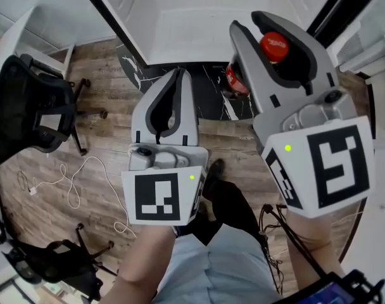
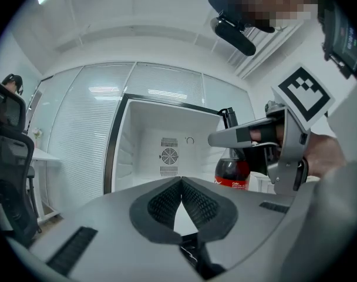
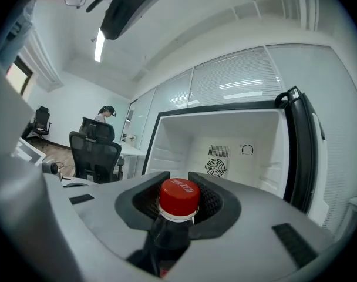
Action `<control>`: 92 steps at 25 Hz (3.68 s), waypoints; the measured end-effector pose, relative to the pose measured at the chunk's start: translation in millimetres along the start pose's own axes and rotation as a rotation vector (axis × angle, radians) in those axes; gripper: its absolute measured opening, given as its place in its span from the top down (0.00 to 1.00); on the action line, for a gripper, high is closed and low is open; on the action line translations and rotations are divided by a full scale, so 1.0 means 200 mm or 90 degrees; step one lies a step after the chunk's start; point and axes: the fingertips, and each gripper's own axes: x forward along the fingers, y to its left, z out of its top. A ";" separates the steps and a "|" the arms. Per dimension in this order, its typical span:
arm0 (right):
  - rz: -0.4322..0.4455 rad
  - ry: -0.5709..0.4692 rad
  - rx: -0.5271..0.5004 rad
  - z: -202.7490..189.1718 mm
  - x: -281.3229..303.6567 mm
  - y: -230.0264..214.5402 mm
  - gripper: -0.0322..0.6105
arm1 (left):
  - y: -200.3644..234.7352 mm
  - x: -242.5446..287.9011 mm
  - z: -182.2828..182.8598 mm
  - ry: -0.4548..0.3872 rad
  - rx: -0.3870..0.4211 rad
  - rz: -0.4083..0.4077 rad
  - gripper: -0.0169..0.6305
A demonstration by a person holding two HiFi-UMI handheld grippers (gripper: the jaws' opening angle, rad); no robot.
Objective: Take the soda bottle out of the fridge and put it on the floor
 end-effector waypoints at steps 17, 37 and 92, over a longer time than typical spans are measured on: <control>-0.092 0.012 0.024 0.05 -0.96 0.34 0.78 | -0.61 -0.75 0.21 -0.023 0.018 -0.151 0.96; -0.245 0.072 0.070 -0.59 -2.04 0.16 0.78 | -1.47 -1.03 -0.22 0.015 0.025 -0.268 0.96; -0.427 0.202 0.201 -3.33 -2.59 0.30 0.79 | -2.19 -1.11 -2.70 0.166 0.067 -0.494 0.95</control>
